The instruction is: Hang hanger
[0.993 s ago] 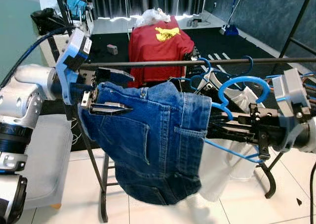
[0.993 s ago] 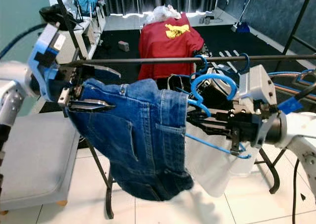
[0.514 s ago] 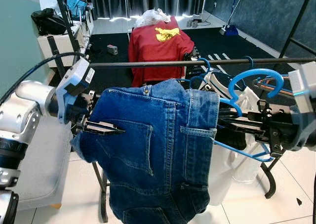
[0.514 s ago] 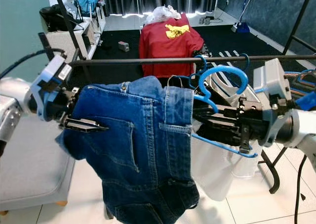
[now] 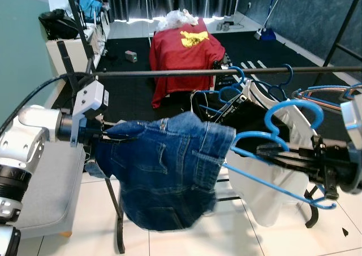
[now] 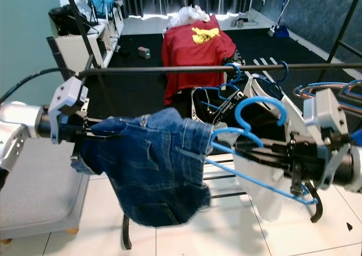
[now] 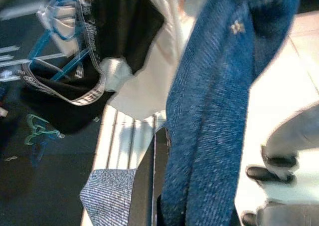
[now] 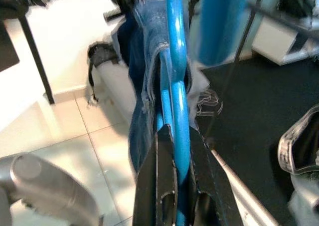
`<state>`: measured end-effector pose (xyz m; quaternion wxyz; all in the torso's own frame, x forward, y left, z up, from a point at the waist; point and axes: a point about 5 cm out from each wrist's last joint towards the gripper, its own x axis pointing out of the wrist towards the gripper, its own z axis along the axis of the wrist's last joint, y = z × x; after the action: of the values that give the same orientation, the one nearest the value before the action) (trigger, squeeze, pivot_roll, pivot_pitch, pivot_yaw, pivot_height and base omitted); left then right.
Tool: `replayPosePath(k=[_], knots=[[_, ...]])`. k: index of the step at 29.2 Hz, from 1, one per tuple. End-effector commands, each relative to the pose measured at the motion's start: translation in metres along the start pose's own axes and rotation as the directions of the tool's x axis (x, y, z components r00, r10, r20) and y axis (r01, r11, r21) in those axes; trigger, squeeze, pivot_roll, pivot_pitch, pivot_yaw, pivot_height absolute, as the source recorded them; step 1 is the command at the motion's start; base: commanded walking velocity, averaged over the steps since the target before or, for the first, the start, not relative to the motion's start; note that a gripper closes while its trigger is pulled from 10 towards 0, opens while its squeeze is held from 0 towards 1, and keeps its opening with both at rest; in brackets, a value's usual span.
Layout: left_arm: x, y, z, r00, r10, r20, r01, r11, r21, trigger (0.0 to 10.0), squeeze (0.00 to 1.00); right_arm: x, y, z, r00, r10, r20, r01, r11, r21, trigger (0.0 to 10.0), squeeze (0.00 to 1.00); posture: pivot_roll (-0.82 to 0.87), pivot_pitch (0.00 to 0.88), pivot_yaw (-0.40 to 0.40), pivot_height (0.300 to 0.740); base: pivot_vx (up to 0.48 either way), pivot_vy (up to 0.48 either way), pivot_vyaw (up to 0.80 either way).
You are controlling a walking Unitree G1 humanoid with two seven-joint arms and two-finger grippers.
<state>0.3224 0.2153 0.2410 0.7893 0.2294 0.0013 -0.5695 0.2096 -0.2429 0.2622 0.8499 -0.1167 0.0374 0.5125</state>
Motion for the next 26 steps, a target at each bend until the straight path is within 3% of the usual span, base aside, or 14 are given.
replayPosePath(k=[1, 2, 3, 4, 5, 7, 9, 12, 13, 20, 21, 22, 23, 26], knots=[[-0.022, 0.002, -0.025, 0.988, 0.147, -0.045, -0.151, 0.981, -0.118, 0.0, 0.00, -0.025, -0.011, -0.010, 0.986, -0.157, -0.048, 0.158, 0.987, 0.012, 0.0, 0.00, 0.11, 0.000, 0.031, 0.740, 0.000, 0.000, 0.00], [-0.026, -0.006, -0.043, 0.979, 0.198, -0.057, -0.205, 0.960, -0.192, 0.0, 0.00, -0.036, -0.014, -0.049, 0.950, -0.257, -0.177, 0.276, 0.957, 0.090, 4.4, 0.00, 0.12, 0.000, 0.022, 0.740, 0.000, 0.000, 0.00], [-0.026, -0.006, -0.043, 0.979, 0.198, -0.057, -0.205, 0.960, -0.192, 0.0, 0.00, -0.036, -0.014, -0.049, 0.950, -0.257, -0.177, 0.276, 0.957, 0.090, 4.4, 0.00, 0.12, 0.000, 0.022, 0.740, 0.000, 0.000, 0.00], [-0.028, -0.015, -0.059, 0.969, 0.232, -0.080, -0.245, 0.935, -0.256, 0.0, 0.00, -0.044, -0.011, -0.082, 0.906, -0.318, -0.278, 0.367, 0.919, 0.146, 4.4, 0.00, 0.12, 0.000, 0.021, 0.740, 0.000, 0.000, 0.00], [-0.025, -0.031, -0.080, 0.961, 0.255, -0.107, -0.276, 0.898, -0.342, 0.0, 0.00, -0.046, -0.005, -0.116, 0.862, -0.375, -0.341, 0.460, 0.862, 0.214, 10.0, 0.00, 0.13, 0.000, 0.017, 0.740, 0.000, 0.000, 0.00], [-0.025, -0.031, -0.080, 0.961, 0.255, -0.107, -0.276, 0.898, -0.342, 0.0, 0.00, -0.046, -0.005, -0.116, 0.862, -0.375, -0.341, 0.460, 0.862, 0.214, 10.0, 0.00, 0.13, 0.000, 0.017, 0.740, 0.000, 0.000, 0.00], [-0.015, -0.064, -0.116, 0.936, 0.306, -0.172, -0.351, 0.809, -0.472, 0.0, 0.00, -0.041, 0.011, -0.165, 0.786, -0.440, -0.434, 0.583, 0.761, 0.283, 10.0, 0.00, 0.14, 0.000, 0.016, 0.740, 0.000, 0.000, 0.00], [-0.015, -0.064, -0.116, 0.936, 0.306, -0.172, -0.351, 0.809, -0.472, 0.0, 0.00, -0.041, 0.011, -0.165, 0.786, -0.440, -0.434, 0.583, 0.761, 0.283, 10.0, 0.00, 0.14, 0.000, 0.016, 0.740, 0.000, 0.000, 0.00], [-0.006, -0.079, -0.131, 0.916, 0.343, -0.207, -0.400, 0.750, -0.526, 0.0, 0.00, -0.035, 0.018, -0.184, 0.751, -0.463, -0.470, 0.631, 0.712, 0.307, 10.0, 0.00, 0.15, 0.000, 0.014, 0.740, 0.000, 0.000, 0.00], [0.009, -0.100, -0.145, 0.893, 0.360, -0.270, -0.450, 0.696, -0.560, 0.0, 0.00, -0.026, 0.025, -0.200, 0.726, -0.478, -0.495, 0.663, 0.677, 0.318, 10.0, 0.00, 0.16, 0.000, 0.008, 0.740, 0.000, 0.000, 0.00], [0.030, -0.128, -0.161, 0.853, 0.368, -0.370, -0.522, 0.631, -0.575, 10.0, 0.00, -0.015, 0.035, -0.217, 0.699, -0.490, -0.520, 0.694, 0.641, 0.328, 10.0, 0.00, 0.17, 0.000, -0.001, 0.740, 0.000, 0.000, 0.80], [0.030, -0.128, -0.161, 0.853, 0.368, -0.370, -0.522, 0.631, -0.575, 10.0, 0.00, -0.015, 0.035, -0.217, 0.699, -0.490, -0.520, 0.694, 0.641, 0.328, 10.0, 0.00, 0.17, 0.000, -0.001, 0.740, 0.000, 0.000, 0.80], [0.045, -0.155, -0.180, 0.766, 0.385, -0.515, -0.639, 0.545, -0.543, 10.0, 0.00, -0.010, 0.046, -0.237, 0.645, -0.515, -0.564, 0.747, 0.578, 0.328, 10.0, 0.00, 0.18, 0.000, -0.004, 0.740, 0.000, 0.000, 0.79], [0.053, -0.175, -0.190, 0.693, 0.384, -0.610, -0.712, 0.493, -0.500, 10.0, 0.00, -0.007, 0.056, -0.251, 0.603, -0.530, -0.596, 0.785, 0.530, 0.322, 10.0, 0.00, 0.18, 0.000, -0.005, 0.740, 0.000, 0.000, 0.79]])
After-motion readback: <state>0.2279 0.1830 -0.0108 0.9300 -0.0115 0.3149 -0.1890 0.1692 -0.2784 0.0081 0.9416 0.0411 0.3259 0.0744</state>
